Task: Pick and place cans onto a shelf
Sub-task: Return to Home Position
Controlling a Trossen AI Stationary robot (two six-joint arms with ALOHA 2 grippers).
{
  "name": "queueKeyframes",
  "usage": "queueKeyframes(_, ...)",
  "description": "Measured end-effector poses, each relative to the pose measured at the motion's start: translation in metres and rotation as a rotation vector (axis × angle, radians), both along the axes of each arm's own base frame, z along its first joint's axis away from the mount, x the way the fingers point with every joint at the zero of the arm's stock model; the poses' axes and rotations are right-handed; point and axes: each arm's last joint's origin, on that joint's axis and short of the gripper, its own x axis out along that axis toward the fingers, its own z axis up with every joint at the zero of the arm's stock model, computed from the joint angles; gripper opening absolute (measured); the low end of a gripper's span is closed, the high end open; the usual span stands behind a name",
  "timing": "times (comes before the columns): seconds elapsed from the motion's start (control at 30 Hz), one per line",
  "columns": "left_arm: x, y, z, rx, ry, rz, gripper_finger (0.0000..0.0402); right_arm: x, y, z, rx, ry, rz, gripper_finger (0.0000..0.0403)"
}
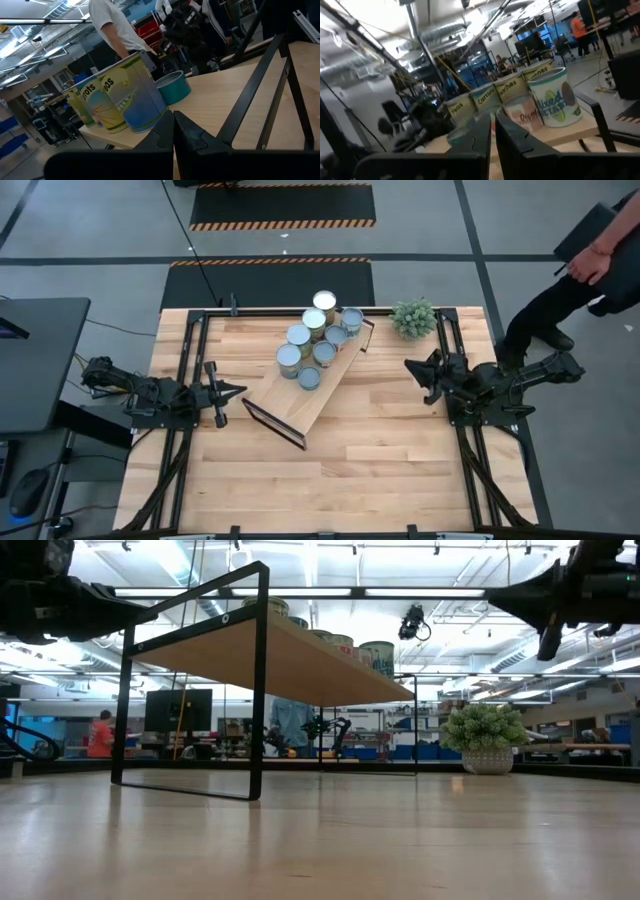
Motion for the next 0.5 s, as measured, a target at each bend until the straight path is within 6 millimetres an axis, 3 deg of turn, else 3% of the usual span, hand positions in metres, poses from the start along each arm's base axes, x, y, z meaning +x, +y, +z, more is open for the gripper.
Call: queueKeyframes(0.5, 0.0, 0.0, -0.0001, 0.0, 0.0, 0.0, 0.0005, 0.0004, 0.0002, -0.0013, -0.022, 0.022, -0.004, 0.0032)
